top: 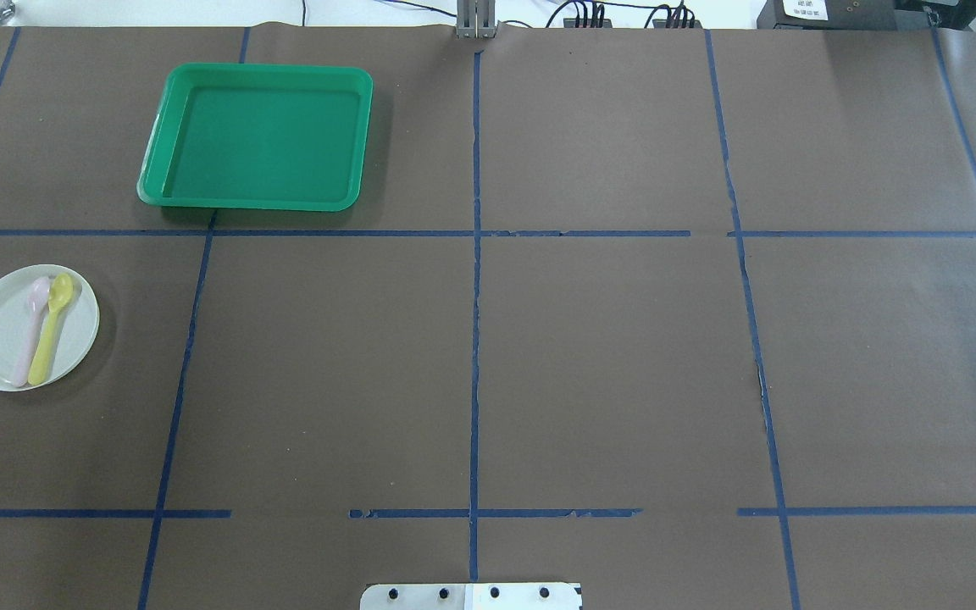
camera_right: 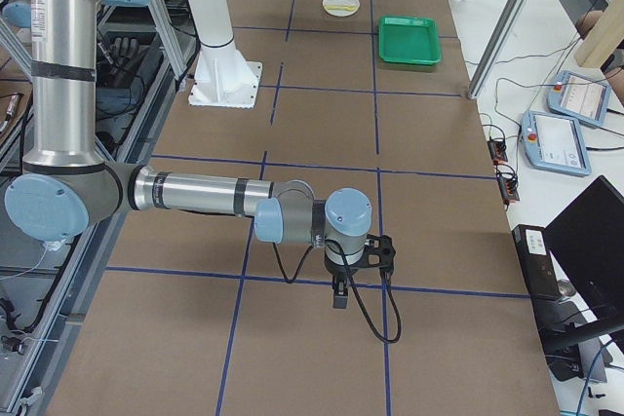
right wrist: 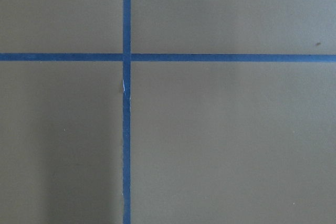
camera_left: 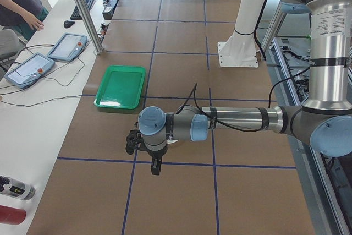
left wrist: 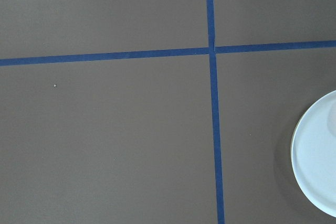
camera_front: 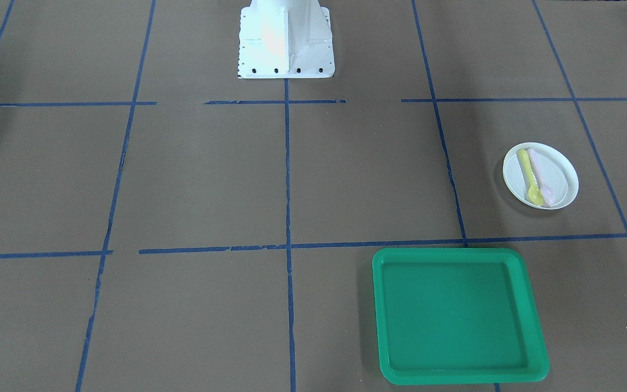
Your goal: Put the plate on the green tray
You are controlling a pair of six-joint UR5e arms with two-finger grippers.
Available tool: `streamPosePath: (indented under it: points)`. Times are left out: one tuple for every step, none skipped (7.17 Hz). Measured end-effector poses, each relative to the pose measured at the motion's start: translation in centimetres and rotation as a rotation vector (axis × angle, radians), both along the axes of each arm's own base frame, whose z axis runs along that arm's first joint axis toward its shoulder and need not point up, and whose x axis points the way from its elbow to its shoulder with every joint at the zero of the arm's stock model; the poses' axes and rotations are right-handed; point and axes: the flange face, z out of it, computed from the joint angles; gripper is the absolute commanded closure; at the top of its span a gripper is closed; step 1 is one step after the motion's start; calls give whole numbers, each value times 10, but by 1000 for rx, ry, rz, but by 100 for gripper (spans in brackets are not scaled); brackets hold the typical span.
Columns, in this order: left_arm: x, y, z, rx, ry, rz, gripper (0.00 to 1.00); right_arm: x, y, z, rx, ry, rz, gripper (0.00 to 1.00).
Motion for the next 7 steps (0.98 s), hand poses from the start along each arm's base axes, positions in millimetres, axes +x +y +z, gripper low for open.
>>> streamPosePath:
  points:
    - [0,0,-1,3,0,2,0,0,0,0,0,0,0,0]
    - [0,-3,-5,15,0,4,0,0,0,0,0,0,0,0]
    - [0,-8,-11,31,0,6,0,0,0,0,0,-1,0,0]
    - [1,-15,-18,47,0,6,0,0,0,0,0,-1,0,0]
    - [4,-23,-29,67,2,4,0,0,0,0,0,-1,0,0]
    - [19,-30,-47,78,9,-4,0,0,0,0,0,-1,0,0]
    - [45,-35,-63,69,20,-23,0,0,0,0,0,-1,0,0]
